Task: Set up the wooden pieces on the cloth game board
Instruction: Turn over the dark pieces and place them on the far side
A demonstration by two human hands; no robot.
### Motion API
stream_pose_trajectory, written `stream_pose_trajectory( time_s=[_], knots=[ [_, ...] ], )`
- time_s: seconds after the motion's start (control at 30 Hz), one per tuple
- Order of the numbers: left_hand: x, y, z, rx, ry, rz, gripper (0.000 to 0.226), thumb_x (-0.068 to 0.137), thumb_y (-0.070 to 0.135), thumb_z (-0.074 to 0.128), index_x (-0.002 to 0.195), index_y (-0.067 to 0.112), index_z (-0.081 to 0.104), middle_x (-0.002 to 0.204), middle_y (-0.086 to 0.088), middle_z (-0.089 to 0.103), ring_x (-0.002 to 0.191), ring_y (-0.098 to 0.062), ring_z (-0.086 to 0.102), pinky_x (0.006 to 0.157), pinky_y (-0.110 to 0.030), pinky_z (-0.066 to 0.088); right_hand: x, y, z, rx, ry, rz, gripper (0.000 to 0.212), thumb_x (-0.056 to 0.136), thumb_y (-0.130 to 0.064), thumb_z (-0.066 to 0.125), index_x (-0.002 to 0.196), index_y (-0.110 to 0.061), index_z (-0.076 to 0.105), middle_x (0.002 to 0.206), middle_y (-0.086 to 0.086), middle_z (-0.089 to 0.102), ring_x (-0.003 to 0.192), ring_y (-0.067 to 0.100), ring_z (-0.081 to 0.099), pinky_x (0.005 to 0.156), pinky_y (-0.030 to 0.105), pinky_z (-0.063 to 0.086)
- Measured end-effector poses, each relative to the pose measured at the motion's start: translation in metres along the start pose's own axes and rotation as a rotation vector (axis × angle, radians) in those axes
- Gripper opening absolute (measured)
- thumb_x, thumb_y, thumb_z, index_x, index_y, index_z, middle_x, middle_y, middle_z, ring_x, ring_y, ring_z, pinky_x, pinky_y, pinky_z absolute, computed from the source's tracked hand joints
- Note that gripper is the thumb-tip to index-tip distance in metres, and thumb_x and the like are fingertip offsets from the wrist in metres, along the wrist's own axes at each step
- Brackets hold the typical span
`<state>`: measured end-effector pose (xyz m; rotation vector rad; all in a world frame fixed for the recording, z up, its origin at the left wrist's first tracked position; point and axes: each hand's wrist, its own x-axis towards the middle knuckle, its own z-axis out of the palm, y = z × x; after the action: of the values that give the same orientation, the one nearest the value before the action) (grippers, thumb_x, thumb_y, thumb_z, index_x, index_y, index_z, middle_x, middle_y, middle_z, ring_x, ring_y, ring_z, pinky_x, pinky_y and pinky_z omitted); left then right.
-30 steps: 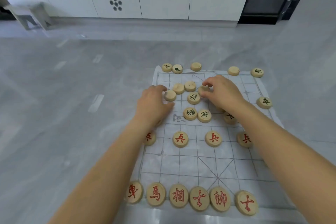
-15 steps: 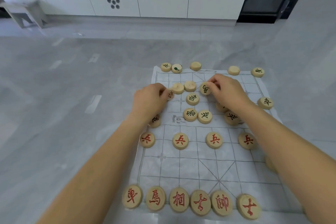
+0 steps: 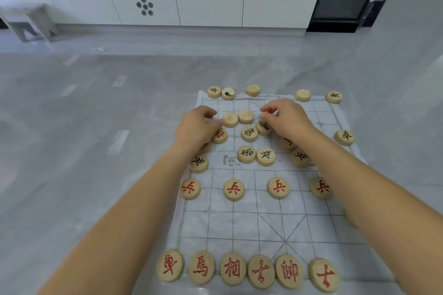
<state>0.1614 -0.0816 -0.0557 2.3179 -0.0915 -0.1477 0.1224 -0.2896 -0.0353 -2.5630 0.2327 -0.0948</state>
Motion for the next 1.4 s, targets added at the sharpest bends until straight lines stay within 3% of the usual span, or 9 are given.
stream_pose_trajectory(
  time_s=[0.17, 0.37, 0.47, 0.63, 0.8, 0.97, 1.07, 1.17, 1.4],
  knots=[
    [0.012, 0.019, 0.019, 0.306, -0.003, 0.035, 0.057, 0.066, 0.055, 0.069, 0.117, 0.031, 0.055, 0.118, 0.005, 0.059, 0.117, -0.021, 0.047, 0.094, -0.041, 0.033, 0.017, -0.015, 0.016, 0.036, -0.073, -0.029, 0.04, 0.073, -0.039, 0.072, 0.111, -0.028, 0.065, 0.118, -0.001, 0.057, 0.103, 0.018, 0.056, 0.088, 0.038, 0.047],
    [0.015, 0.029, 0.021, 0.331, -0.027, 0.131, 0.03, 0.074, 0.052, 0.063, 0.091, 0.027, 0.058, 0.089, 0.01, 0.062, 0.094, -0.015, 0.055, 0.083, -0.035, 0.027, 0.029, -0.018, 0.019, -0.015, -0.145, -0.04, 0.046, 0.065, -0.039, 0.081, 0.103, -0.024, 0.061, 0.11, 0.001, 0.056, 0.091, 0.015, 0.05, 0.073, 0.028, 0.04],
    [0.016, 0.027, 0.012, 0.217, 0.015, 0.151, 0.021, 0.084, 0.036, 0.052, 0.09, 0.02, 0.064, 0.081, 0.002, 0.068, 0.084, -0.021, 0.063, 0.081, -0.035, 0.043, 0.03, -0.018, 0.015, -0.031, -0.17, -0.024, 0.051, 0.06, -0.043, 0.083, 0.101, -0.025, 0.057, 0.105, -0.002, 0.054, 0.094, 0.017, 0.052, 0.076, 0.032, 0.045],
    [0.02, 0.015, 0.002, 0.133, 0.029, 0.071, 0.017, 0.087, 0.029, 0.054, 0.096, 0.019, 0.065, 0.091, 0.001, 0.068, 0.088, -0.021, 0.062, 0.08, -0.038, 0.052, 0.034, -0.022, 0.018, -0.084, -0.205, -0.055, 0.048, 0.066, -0.038, 0.079, 0.105, -0.023, 0.055, 0.102, -0.003, 0.055, 0.092, 0.018, 0.053, 0.078, 0.036, 0.049],
    [0.002, 0.009, -0.012, 0.006, 0.083, -0.005, 0.023, 0.089, 0.027, 0.054, 0.108, 0.019, 0.063, 0.111, 0.002, 0.064, 0.104, -0.019, 0.058, 0.088, -0.036, 0.048, 0.031, -0.014, 0.012, -0.079, -0.162, -0.066, 0.025, 0.084, -0.037, 0.054, 0.104, -0.023, 0.058, 0.099, -0.001, 0.064, 0.09, 0.02, 0.058, 0.08, 0.04, 0.051],
    [-0.062, 0.015, -0.051, -0.094, 0.136, -0.029, 0.023, 0.088, 0.026, 0.057, 0.111, 0.025, 0.063, 0.106, 0.013, 0.056, 0.104, -0.007, 0.05, 0.088, -0.036, 0.048, 0.026, -0.003, 0.006, -0.114, -0.043, -0.076, 0.027, 0.095, -0.026, 0.04, 0.107, -0.016, 0.062, 0.106, 0.005, 0.064, 0.093, 0.026, 0.057, 0.081, 0.042, 0.049],
    [-0.103, 0.01, -0.07, -0.089, 0.164, -0.041, 0.021, 0.087, 0.028, 0.059, 0.108, 0.03, 0.064, 0.109, 0.012, 0.055, 0.106, -0.003, 0.049, 0.09, -0.039, 0.048, 0.027, 0.003, 0.007, -0.112, -0.065, -0.05, 0.029, 0.095, -0.024, 0.039, 0.108, -0.017, 0.064, 0.11, 0.005, 0.065, 0.096, 0.025, 0.058, 0.085, 0.044, 0.049],
    [-0.13, 0.0, -0.076, -0.048, 0.198, -0.052, 0.02, 0.087, 0.029, 0.059, 0.106, 0.033, 0.062, 0.116, 0.009, 0.055, 0.108, -0.005, 0.051, 0.092, -0.035, 0.045, 0.032, 0.011, 0.006, -0.098, -0.058, -0.001, 0.027, 0.095, -0.025, 0.042, 0.111, -0.02, 0.064, 0.115, 0.005, 0.064, 0.101, 0.026, 0.058, 0.089, 0.044, 0.048],
    [-0.136, -0.016, -0.064, 0.08, 0.211, 0.007, 0.023, 0.087, 0.03, 0.055, 0.109, 0.032, 0.06, 0.128, 0.01, 0.046, 0.11, -0.01, 0.05, 0.089, -0.034, 0.046, 0.071, 0.013, 0.003, -0.095, 0.086, 0.031, 0.033, 0.087, -0.032, 0.06, 0.117, -0.018, 0.06, 0.118, 0.004, 0.06, 0.106, 0.025, 0.056, 0.089, 0.04, 0.047]
  ],
)
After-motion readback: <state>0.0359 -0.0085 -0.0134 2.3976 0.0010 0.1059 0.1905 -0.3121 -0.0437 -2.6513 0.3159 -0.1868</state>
